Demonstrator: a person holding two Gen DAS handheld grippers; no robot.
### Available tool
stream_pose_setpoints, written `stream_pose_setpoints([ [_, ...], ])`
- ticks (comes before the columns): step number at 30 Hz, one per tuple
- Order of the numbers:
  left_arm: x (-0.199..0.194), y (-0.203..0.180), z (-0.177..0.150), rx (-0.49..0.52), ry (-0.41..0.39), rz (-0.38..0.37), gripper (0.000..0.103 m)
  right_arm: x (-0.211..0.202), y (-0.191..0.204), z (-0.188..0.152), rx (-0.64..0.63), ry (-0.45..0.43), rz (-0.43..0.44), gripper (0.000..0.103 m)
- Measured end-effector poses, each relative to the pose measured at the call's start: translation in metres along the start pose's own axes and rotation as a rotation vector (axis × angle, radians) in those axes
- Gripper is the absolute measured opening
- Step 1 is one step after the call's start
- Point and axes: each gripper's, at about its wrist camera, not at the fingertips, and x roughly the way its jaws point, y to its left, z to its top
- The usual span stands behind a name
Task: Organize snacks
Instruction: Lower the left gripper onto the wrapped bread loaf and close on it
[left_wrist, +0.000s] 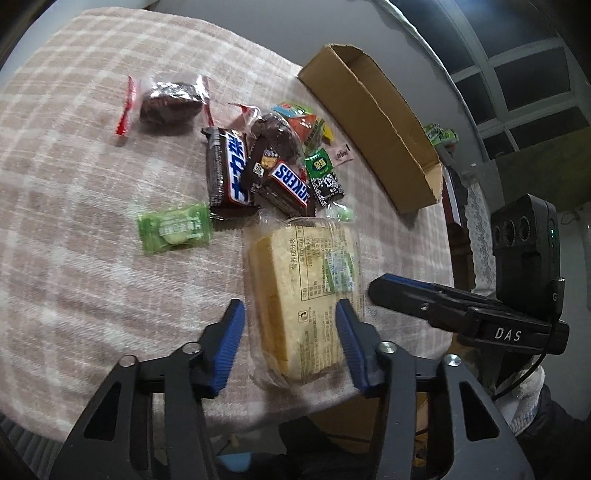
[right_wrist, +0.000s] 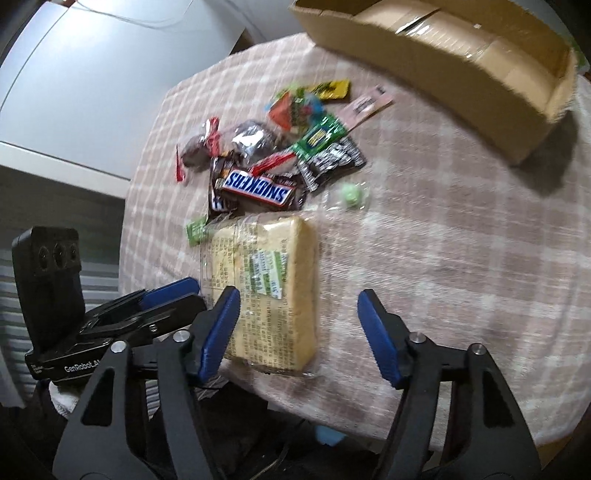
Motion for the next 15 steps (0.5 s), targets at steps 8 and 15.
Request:
stream_pose_setpoints([
  [8,0.014,0.002,0.002,0.008,0.027,-0.013,0.039,0.018,-0.004,0.002,0.023,0.050,0.051,0.044],
  [15,0.018,-0.008,0.004,0.033,0.026,-0.003,0.039,0.016,0.004,0.004,0.017,0.049,0.055,0.041],
])
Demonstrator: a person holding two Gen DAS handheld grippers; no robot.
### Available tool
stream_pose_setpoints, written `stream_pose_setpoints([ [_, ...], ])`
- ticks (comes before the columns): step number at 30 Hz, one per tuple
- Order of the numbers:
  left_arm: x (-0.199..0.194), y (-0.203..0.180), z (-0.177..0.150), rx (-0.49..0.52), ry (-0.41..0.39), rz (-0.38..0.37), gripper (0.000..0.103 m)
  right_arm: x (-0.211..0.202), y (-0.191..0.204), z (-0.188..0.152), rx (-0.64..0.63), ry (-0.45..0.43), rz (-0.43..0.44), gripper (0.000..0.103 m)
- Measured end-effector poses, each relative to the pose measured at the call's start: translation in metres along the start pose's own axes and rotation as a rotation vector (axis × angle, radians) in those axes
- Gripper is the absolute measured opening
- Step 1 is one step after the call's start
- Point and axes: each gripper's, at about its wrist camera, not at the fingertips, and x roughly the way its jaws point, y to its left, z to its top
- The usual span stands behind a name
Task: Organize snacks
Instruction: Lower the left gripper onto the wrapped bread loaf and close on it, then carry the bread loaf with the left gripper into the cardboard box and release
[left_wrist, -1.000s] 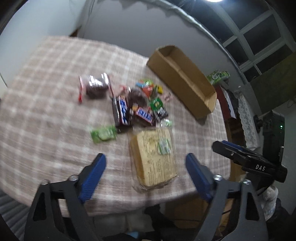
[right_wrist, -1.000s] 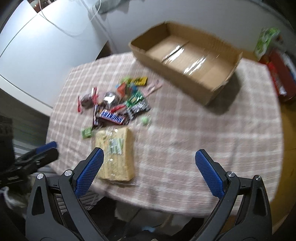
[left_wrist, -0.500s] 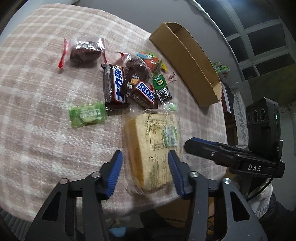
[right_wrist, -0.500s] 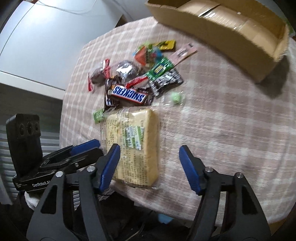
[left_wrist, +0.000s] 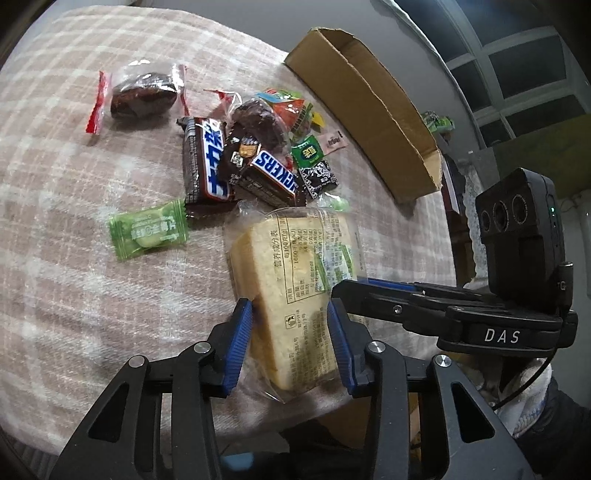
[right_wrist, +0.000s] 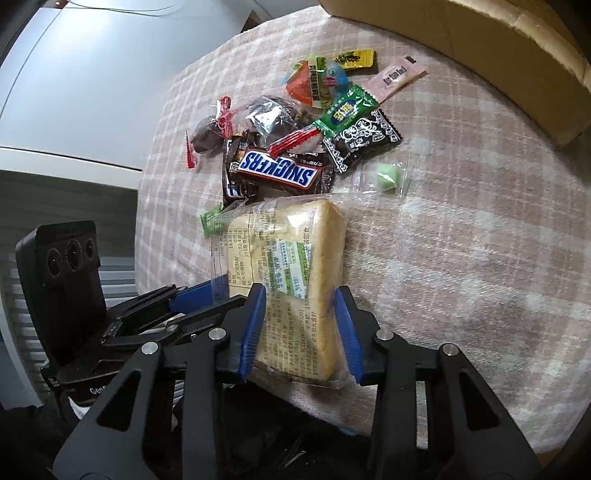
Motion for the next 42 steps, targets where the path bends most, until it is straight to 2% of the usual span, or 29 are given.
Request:
stream_pose_setpoints([
  [11,-0.018,-0.029,0.016,0.069,-0.054,-0.011,0.039,-0.042,0.007,0.009,0.002,-0.069,0.009,0.040],
  [21,-0.025,-0.072,0.060,0.160,-0.125,-0.058,0.039,-0.094,0.002,0.032,-0.009,-0.180,-0.015,0.040],
  [31,0.001,-0.126,0.118,0.274,-0.158,-0.099,0.039,-0.149,-0.032,0.074,0.014,-0.296,-0.070,0.040],
  [36,0.019,-0.144,0.145,0.305,-0.150,-0.115,0.039,-0.163,-0.049,0.095,0.026,-0.327,-0.108,0.040],
  [42,0.041,-0.162,0.162,0.341,-0.139,-0.097,0.039,-0.167,-0.076,0.117,0.050,-0.339,-0.129,0.040],
])
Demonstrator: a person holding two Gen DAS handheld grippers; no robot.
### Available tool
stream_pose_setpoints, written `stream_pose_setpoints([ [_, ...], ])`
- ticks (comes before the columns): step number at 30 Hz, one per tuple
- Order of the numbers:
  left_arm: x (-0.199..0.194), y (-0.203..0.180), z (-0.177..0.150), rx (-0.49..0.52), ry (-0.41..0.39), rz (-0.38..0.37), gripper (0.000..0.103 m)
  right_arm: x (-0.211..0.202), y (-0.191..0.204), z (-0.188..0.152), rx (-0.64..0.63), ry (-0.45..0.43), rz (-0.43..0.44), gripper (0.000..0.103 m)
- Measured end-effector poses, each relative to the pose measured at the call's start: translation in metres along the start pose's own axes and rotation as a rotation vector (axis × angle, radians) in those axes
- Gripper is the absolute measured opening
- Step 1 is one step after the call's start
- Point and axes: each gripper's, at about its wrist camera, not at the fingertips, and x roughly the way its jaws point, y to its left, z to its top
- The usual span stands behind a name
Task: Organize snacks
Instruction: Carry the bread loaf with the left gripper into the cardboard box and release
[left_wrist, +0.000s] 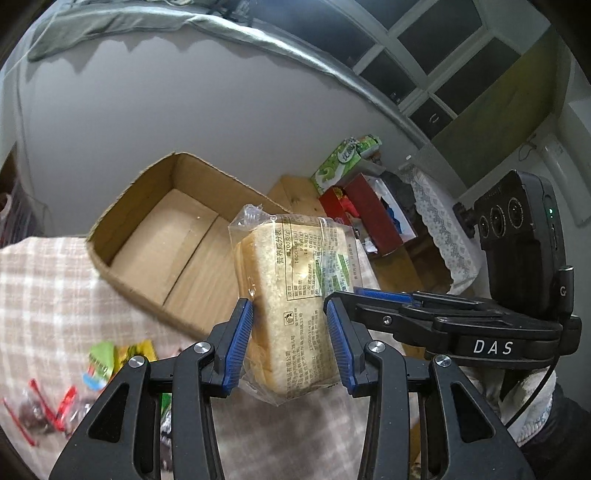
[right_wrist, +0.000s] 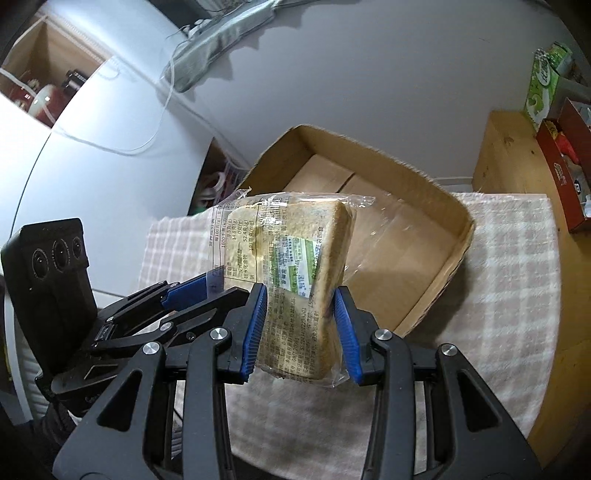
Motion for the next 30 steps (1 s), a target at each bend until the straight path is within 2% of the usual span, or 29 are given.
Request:
stream_pose_setpoints([
  [7,0.022,-0.003,0.009,-0.002,0.024,0.005,0.039,0.007,-0.020,0.006,0.010,0.006,-0.043,0.040],
  [10,0.030,-0.005,0.010,0.023,0.037,0.049,0.039,0.011,-0.027,0.008,0.008,0.007,-0.111,0.040],
  [14,0.026,-0.004,0.006,0.021,0.035,0.053,0.039,0.011,-0.028,0.007,0.000,0.006,-0.136,0.042],
  [19,0.012,0.001,0.005,0.015,0.021,0.049,0.039,0.005,-0.015,-0.001,-0.044,-0.009,-0.173,0.061],
  [23,-0.011,0.010,0.002,0.016,-0.003,0.058,0.039,-0.001,0.000,-0.011,-0.072,-0.022,-0.178,0.063],
  [30,-0.078,0.053,-0.013,-0.015,-0.057,0.130,0.039,-0.017,0.028,-0.032,-0.122,-0.096,-0.155,0.086],
])
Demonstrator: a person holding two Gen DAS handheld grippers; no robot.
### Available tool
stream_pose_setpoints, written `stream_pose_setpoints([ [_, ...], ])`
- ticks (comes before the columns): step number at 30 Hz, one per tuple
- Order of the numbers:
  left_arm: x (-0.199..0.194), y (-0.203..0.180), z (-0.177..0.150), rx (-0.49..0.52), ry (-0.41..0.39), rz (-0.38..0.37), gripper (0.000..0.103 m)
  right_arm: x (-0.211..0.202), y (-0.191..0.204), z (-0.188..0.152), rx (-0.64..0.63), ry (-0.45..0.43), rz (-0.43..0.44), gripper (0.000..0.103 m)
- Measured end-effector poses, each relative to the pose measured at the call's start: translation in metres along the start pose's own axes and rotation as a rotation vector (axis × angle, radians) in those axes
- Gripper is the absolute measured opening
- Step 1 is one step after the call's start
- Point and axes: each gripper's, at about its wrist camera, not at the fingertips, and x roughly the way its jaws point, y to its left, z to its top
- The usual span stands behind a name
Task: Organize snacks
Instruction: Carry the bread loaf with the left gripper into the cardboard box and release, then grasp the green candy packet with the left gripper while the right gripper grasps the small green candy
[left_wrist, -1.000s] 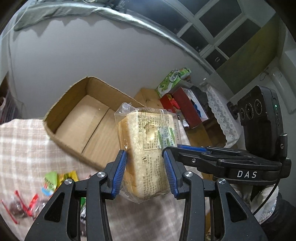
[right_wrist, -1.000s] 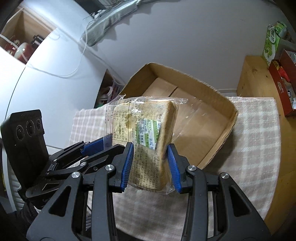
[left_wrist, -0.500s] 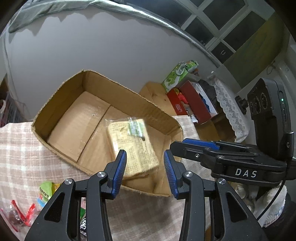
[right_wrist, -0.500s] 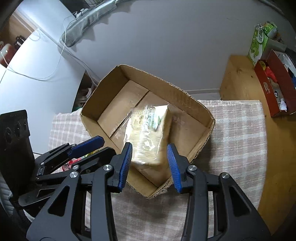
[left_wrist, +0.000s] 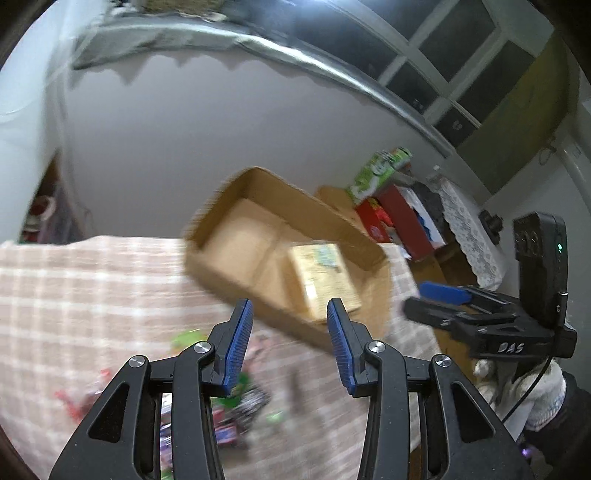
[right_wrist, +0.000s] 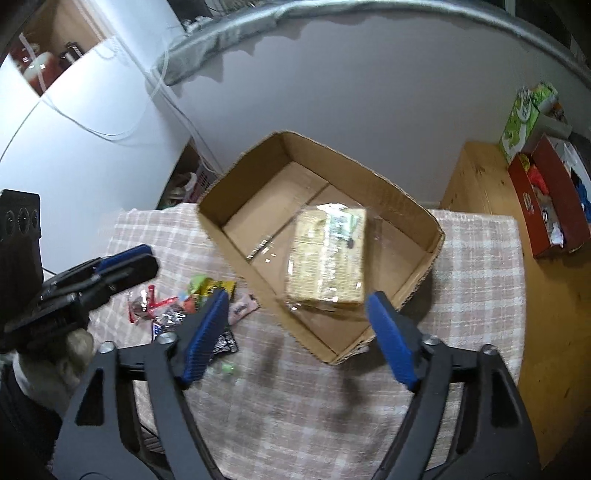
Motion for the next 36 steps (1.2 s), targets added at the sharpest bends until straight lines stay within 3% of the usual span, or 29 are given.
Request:
stream_pose_setpoints([
  [3,-0.026,0.026,-0.009,-0.034,-0.023,0.042,0.040,-0.003,0.015,-0.008,-0.028,-0.014,-0.004,0.092],
  [9,-0.062,0.069,-0.043,-0.104,-0.012,0.110,0.040,0.000,0.035,-0.027,-0.034,0.005,-0.112,0.092],
  [18,-0.065,0.091,-0.113,-0.224,0.060,0.132,0.040,0.033,0.048,-0.064,-0.046,0.113,-0.051,0.092],
  [23,-0.054,0.094,-0.136,-0.203,0.110,0.150,0.040,0.056,0.065,-0.085,-0.137,0.187,0.007,0.091],
  [27,-0.044,0.094,-0.144,-0.181,0.128,0.136,0.040,0.072,0.080,-0.096,-0.228,0.219,-0.007,0.081],
  [33,-0.024,0.089,-0.154,-0.098,0.184,0.129,0.040,0.089,0.089,-0.105,-0.260,0.243,-0.013,0.076],
  [36,-0.020,0.086,-0.155,-0.030,0.199,0.162,0.040,0.097,0.090,-0.107,-0.253,0.252,-0.014,0.073],
])
